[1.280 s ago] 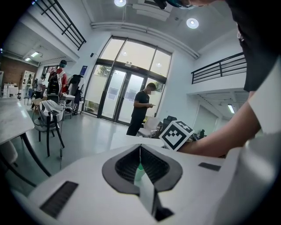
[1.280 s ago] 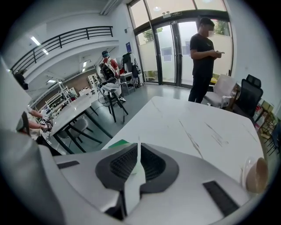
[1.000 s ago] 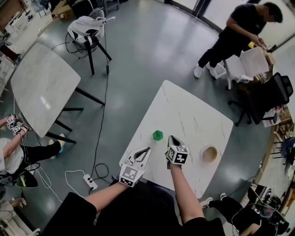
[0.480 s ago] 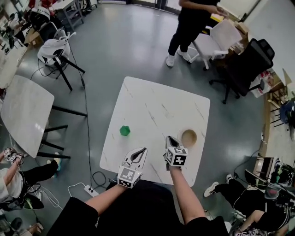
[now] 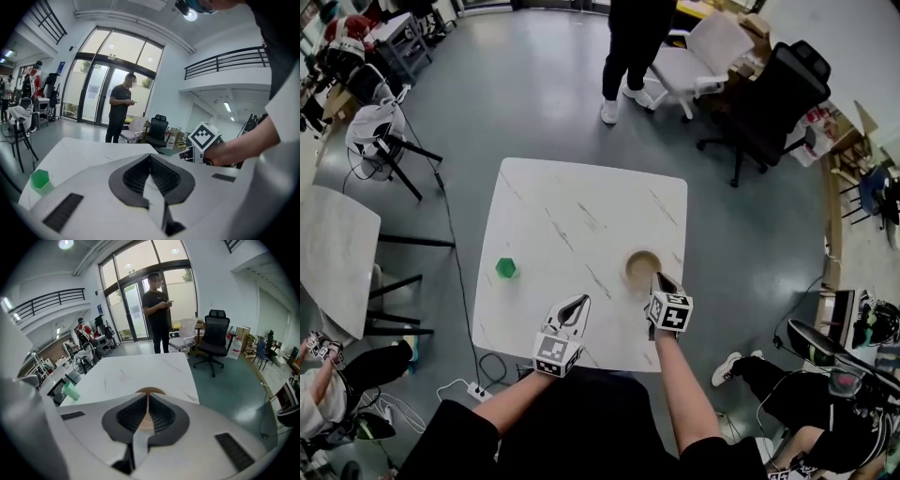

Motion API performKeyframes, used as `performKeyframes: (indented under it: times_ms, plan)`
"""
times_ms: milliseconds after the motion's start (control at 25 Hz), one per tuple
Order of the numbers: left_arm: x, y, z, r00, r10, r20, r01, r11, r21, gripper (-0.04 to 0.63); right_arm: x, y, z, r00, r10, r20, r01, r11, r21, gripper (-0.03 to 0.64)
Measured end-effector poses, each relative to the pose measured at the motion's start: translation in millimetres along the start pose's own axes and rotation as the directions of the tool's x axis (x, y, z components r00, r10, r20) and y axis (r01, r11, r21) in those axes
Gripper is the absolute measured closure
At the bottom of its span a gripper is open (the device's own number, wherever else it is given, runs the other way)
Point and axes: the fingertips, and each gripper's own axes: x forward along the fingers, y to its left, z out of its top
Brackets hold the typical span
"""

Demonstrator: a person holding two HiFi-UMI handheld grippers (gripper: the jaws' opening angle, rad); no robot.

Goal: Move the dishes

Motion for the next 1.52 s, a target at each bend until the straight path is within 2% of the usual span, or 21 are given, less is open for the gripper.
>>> performKeyframes:
  times_ms: [120, 320, 400, 440, 480, 840, 1080, 1240, 1400, 1520]
  plan:
    - [14.7, -12.5, -3.1, 1.000, 0.003, -0.011, -0.002, 1.000, 0.011, 0.578, 11.1, -28.6, -6.6, 1.000, -0.001, -0.028, 0.001, 1.000, 0.005, 0.594]
    - [26.4, -25.2, -10.1, 0.999, 0.029, -0.038, -0.028, 0.999, 0.021, 0.578, 33.4, -51.5, -17.8, 0.995, 0.033, -0.090, -0.033, 0.999, -0.001, 0.591]
    - [29.5, -30.0, -12.0, 0.998, 0.036, -0.044, -0.035, 0.999, 0.024, 0.578, 40.0, -58.2, -23.0, 0.992, 0.045, -0.117, -0.045, 0.999, 0.001, 0.559]
    - [30.7, -31.1, -13.1, 0.998, 0.040, -0.046, -0.039, 0.999, 0.026, 0.578, 43.9, -59.6, -25.2, 0.990, 0.053, -0.129, -0.053, 0.999, 0.003, 0.522]
    - [31.6, -31.2, -13.9, 0.998, 0.044, -0.049, -0.043, 0.999, 0.026, 0.578, 47.9, -59.7, -26.8, 0.988, 0.062, -0.139, -0.062, 0.998, 0.006, 0.513]
    - [29.1, -28.7, -15.0, 0.995, 0.077, -0.067, -0.075, 0.997, 0.021, 0.578, 72.7, -53.9, -36.1, 0.974, 0.082, -0.209, -0.088, 0.996, -0.017, 0.514]
    - [22.3, -25.6, -15.8, 0.995, 0.073, -0.069, -0.070, 0.997, 0.039, 0.578, 76.5, -52.8, -36.2, 0.979, 0.064, -0.194, -0.063, 0.998, 0.010, 0.568]
    - [17.4, -23.1, -14.9, 0.996, 0.064, -0.066, -0.062, 0.997, 0.038, 0.578, 71.9, -50.9, -35.9, 0.981, 0.051, -0.186, -0.049, 0.999, 0.014, 0.581]
    - [9.2, -16.2, -13.9, 0.997, 0.058, -0.057, -0.056, 0.998, 0.030, 0.578, 64.0, -44.6, -31.4, 0.985, 0.056, -0.161, -0.044, 0.996, 0.073, 0.589]
    - [0.3, -6.6, -14.7, 0.997, 0.056, -0.049, -0.056, 0.998, 0.017, 0.578, 56.8, -29.9, -26.2, 0.987, 0.060, -0.146, -0.050, 0.996, 0.077, 0.589]
